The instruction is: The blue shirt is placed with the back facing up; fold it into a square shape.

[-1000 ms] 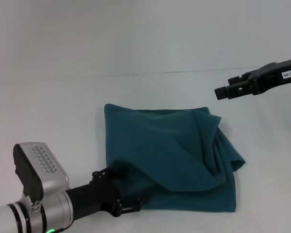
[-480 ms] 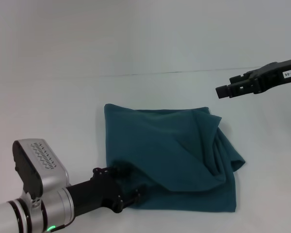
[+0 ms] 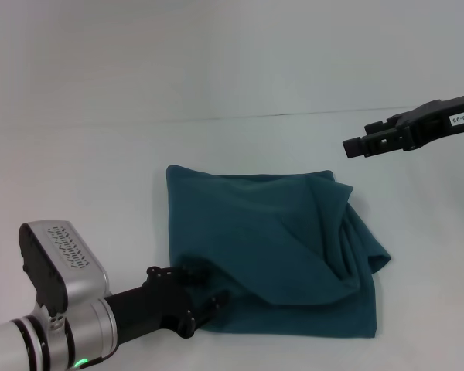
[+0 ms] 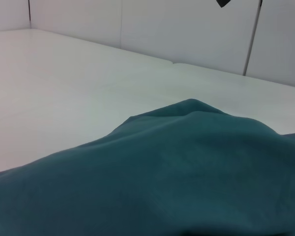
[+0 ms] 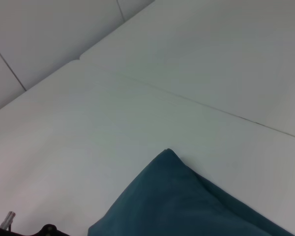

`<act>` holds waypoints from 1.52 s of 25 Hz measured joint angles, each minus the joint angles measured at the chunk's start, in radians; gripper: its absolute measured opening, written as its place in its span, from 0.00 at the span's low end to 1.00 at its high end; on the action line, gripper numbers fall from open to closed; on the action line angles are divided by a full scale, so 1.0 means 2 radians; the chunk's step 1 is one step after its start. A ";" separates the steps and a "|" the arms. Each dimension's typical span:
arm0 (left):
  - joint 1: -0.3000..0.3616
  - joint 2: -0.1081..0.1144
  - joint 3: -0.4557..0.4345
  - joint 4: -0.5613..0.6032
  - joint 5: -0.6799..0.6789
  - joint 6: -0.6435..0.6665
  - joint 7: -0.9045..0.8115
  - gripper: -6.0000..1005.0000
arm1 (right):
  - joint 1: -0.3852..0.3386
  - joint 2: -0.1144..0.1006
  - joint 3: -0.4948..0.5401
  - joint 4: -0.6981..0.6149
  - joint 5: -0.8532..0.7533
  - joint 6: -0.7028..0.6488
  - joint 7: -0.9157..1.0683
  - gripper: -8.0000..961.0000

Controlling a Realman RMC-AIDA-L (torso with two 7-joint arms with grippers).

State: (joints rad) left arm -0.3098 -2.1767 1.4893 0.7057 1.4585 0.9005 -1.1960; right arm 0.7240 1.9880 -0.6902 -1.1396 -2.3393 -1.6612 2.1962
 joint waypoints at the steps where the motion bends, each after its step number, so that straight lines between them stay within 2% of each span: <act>1: 0.000 0.000 0.000 0.000 0.000 -0.001 0.000 0.48 | 0.000 0.000 0.000 0.000 0.000 0.000 0.000 0.75; 17: 0.000 0.000 0.005 0.000 0.000 0.008 -0.001 0.21 | 0.000 0.000 0.002 0.001 0.000 0.002 -0.001 0.75; 24: 0.009 0.000 -0.035 0.011 -0.004 0.081 -0.001 0.09 | 0.000 0.000 0.002 0.002 -0.001 0.002 -0.001 0.75; 28: 0.018 0.000 -0.061 0.021 0.000 0.118 -0.002 0.09 | 0.000 0.000 0.001 0.002 -0.002 0.002 -0.001 0.75; 38: 0.020 0.000 -0.064 0.014 0.012 0.109 -0.008 0.10 | 0.000 0.001 -0.002 0.002 -0.003 0.003 -0.001 0.75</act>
State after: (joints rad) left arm -0.2702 -2.1767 1.3607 0.7340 1.4824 1.1193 -1.2123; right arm 0.7237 1.9901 -0.6943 -1.1351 -2.3454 -1.6548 2.1936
